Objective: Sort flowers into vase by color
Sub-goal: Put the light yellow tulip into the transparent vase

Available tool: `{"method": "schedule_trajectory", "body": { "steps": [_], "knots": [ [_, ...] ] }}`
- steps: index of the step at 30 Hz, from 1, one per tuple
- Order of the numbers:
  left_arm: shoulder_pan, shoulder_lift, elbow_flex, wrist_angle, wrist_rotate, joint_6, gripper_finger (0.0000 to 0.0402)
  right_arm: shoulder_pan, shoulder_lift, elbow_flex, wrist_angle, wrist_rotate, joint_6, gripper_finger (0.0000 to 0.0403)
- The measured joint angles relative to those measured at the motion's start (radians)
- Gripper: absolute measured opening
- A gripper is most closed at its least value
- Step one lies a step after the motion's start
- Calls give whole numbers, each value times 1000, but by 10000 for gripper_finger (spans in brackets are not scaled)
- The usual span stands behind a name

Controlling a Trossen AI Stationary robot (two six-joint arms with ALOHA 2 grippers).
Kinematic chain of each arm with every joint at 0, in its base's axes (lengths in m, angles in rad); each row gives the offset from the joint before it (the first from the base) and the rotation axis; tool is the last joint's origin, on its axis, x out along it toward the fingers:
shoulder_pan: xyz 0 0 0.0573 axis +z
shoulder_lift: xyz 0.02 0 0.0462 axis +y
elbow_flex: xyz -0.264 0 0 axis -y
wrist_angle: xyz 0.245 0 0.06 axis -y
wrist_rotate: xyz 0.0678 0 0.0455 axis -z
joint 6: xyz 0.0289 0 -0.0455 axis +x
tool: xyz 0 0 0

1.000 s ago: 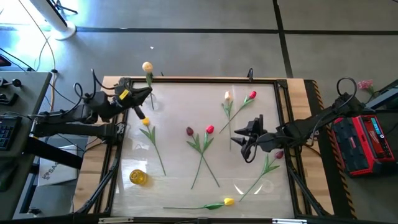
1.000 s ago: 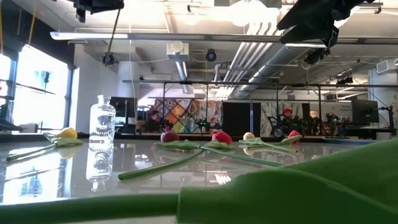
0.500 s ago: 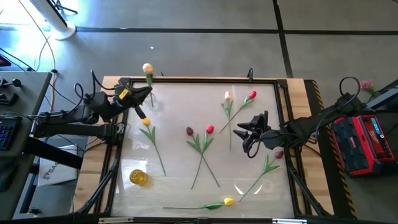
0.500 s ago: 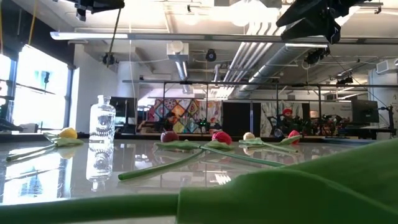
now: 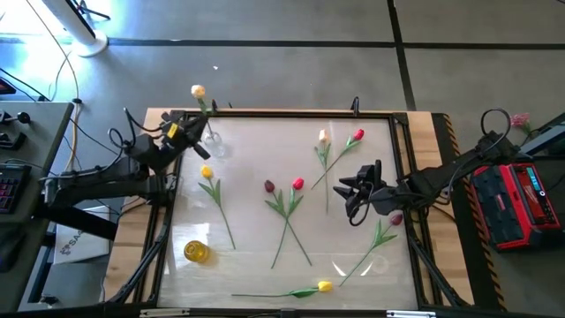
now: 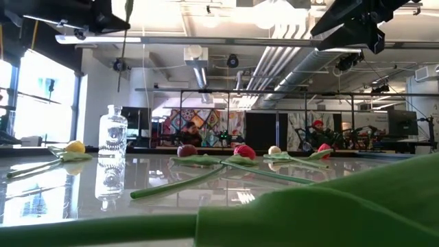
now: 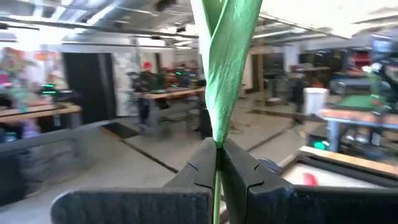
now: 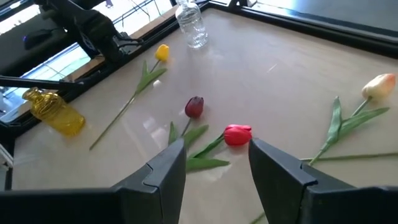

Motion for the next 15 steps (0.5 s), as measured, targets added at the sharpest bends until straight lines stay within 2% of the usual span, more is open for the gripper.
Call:
{"method": "schedule_trajectory", "body": {
  "steps": [5, 15],
  "knots": [
    [89, -19, 0, -1, 10, -11, 0, 2, 0, 0, 0, 2, 6, 165],
    [234, -16, 0, -32, 112, -76, 0, 2, 0, 0, 1, 13, 6, 165]
  ]
}}
